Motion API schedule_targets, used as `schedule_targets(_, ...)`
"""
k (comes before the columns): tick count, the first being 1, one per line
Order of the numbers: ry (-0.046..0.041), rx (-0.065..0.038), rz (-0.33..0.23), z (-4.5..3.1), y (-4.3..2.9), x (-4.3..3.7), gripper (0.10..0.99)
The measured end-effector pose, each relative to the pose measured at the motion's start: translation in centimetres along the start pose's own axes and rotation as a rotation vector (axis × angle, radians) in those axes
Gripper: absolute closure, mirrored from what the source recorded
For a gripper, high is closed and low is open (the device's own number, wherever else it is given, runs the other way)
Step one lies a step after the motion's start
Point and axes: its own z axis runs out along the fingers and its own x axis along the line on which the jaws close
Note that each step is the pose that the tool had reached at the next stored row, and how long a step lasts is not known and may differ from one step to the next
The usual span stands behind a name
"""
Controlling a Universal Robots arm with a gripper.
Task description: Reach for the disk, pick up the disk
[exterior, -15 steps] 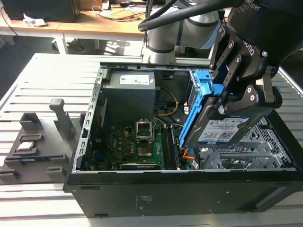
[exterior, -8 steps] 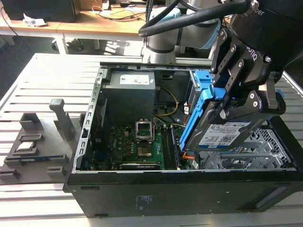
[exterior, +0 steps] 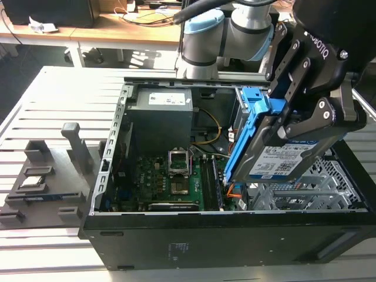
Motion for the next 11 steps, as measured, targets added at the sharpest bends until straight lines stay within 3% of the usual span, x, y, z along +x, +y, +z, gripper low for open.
schedule_targets(2,0.0000,0.000,0.000,-0.46,0.03,-0.05,0.718)
schedule_targets(6,0.0020,0.000,0.000,-0.47,0.04,-0.09,0.718)
schedule_targets(9,0.0384,-0.001,-0.016,-0.43,0.04,-0.25,0.718)
schedule_targets(11,0.0427,-0.002,-0.023,-0.43,0.04,-0.33,0.718)
